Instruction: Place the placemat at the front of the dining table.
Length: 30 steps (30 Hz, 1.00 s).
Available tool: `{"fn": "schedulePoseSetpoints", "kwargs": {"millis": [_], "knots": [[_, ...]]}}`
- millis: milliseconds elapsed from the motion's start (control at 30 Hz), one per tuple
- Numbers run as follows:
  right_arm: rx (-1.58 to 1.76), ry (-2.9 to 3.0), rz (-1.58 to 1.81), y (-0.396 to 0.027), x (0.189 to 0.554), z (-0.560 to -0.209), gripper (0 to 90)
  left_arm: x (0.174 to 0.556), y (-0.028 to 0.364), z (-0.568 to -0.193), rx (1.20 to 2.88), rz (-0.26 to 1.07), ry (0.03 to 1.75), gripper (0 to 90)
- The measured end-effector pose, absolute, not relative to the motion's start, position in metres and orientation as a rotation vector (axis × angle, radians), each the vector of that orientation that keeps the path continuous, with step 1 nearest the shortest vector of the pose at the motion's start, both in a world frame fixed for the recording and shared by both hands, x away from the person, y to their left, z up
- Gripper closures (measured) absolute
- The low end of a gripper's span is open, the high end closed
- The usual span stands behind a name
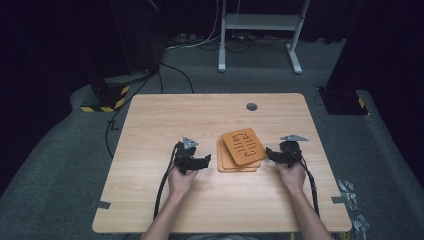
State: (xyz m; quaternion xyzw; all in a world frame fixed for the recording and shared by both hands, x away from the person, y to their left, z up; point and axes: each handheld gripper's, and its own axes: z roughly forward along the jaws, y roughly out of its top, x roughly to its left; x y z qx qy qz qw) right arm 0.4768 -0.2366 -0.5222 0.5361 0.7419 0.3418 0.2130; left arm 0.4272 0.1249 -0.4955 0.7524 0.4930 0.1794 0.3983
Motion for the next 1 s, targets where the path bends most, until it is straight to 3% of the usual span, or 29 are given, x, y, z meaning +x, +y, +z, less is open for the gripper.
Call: {"fn": "schedulePoseSetpoints", "kwargs": {"millis": [1000], "knots": [[1.478,2.056,0.943,-0.237,0.477,-0.522,27.5,0.457,0.071,-0.494,1.933,0.327,1.151,18.7]]}}
